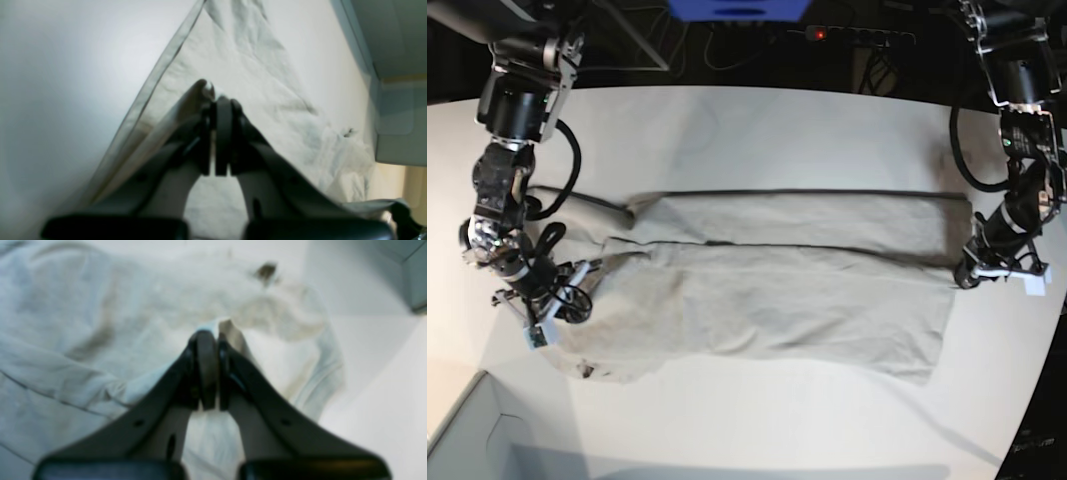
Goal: Layout the t-shirt on the table in an organized manner, then fold the t-shirt properly
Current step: 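Release and move both grippers to the shirt's long edge, grasp it, then lift the shirt edge with both grippers and shake it out, then lay the shirt flat and open both grippers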
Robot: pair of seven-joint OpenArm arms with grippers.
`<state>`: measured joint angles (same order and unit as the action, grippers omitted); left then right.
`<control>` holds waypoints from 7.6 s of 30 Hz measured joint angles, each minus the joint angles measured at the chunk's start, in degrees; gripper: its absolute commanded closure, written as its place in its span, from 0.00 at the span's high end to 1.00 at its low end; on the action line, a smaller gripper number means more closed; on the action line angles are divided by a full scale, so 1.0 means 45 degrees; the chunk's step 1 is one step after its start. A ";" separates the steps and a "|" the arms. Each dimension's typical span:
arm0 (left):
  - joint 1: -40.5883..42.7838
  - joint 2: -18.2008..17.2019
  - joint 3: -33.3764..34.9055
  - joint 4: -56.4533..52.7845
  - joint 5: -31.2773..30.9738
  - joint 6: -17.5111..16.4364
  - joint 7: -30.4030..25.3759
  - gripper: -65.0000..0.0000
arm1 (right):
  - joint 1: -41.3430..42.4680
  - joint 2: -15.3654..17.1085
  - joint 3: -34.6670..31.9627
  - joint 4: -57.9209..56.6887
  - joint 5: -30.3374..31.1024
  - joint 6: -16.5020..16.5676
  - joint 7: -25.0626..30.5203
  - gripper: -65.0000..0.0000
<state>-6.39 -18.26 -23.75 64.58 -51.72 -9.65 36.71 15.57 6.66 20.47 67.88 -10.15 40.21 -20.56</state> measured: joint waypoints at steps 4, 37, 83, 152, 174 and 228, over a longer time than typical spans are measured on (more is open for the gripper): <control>0.0000 -0.0005 0.0078 -0.0010 0.0000 0.0000 -0.0233 0.00 | 0.0369 0.0306 0.0029 -0.0350 0.0005 0.0000 -0.0015 0.00; -0.0578 0.0257 0.0204 -0.0738 0.2191 -0.0097 -0.0219 0.72 | 0.0500 0.1185 0.1345 -0.0743 0.0000 -0.0019 0.0039 0.50; 0.1229 0.0928 -0.1297 -0.1214 0.2171 -0.0126 -0.0272 0.00 | -0.2409 0.1734 0.2501 -0.2069 0.0257 -0.0034 0.0301 0.00; -0.1491 0.1933 -0.3871 0.3439 0.2589 0.0087 0.4381 0.00 | -0.1190 0.1277 0.2895 0.4911 0.0068 0.0024 -0.0083 0.00; -0.9680 0.1345 -0.1151 -0.0539 0.3016 -0.0073 0.4425 0.00 | 0.5503 0.1768 0.2555 0.2424 -0.1574 0.0068 -0.0068 0.00; 0.3735 0.0957 -0.5003 0.0763 0.1462 -0.0199 0.4362 0.00 | -0.8582 0.0627 0.4007 0.3774 0.2035 -0.0029 0.0112 0.00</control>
<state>10.41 -13.96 -46.26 68.01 -45.15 -10.55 56.34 -23.05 9.47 38.50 84.86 -0.99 40.07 -20.05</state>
